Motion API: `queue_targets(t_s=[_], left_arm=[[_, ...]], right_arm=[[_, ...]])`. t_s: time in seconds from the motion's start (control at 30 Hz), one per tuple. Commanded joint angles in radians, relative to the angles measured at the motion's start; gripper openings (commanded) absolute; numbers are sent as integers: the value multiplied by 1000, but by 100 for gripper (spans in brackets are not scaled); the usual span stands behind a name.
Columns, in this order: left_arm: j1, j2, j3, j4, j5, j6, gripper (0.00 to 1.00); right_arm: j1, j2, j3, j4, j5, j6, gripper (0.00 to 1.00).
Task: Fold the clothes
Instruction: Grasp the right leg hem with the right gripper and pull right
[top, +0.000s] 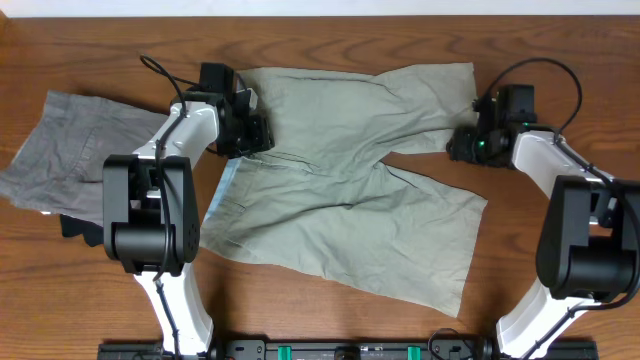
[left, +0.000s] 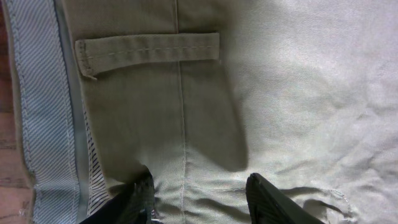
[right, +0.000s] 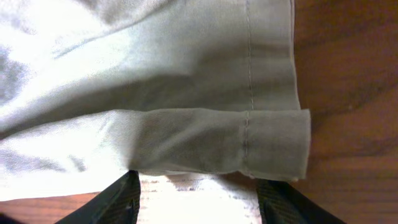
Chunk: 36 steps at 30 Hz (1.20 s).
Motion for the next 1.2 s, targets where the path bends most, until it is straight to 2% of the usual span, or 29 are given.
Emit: queue_targets(t_s=[0.0, 0.17, 0.37, 0.7, 0.87, 1.17], left_arm=[[-6, 13, -20, -24, -38, 7, 51], [-6, 13, -20, -24, -54, 6, 51], [-6, 13, -21, -24, -54, 6, 50], [-6, 13, -22, -24, -54, 6, 50], [-6, 13, -22, -24, -54, 6, 51], [-6, 13, -22, -24, -54, 6, 51]], right_arm=[[-22, -4, -43, -31, -32, 54, 60], [-24, -84, -43, -32, -37, 59, 61], [-36, -97, -43, -36, -13, 66, 61], [-52, -95, -43, 27, 25, 245, 63], [-46, -90, -43, 35, 24, 287, 63], [-42, -89, -45, 63, 28, 324, 57]])
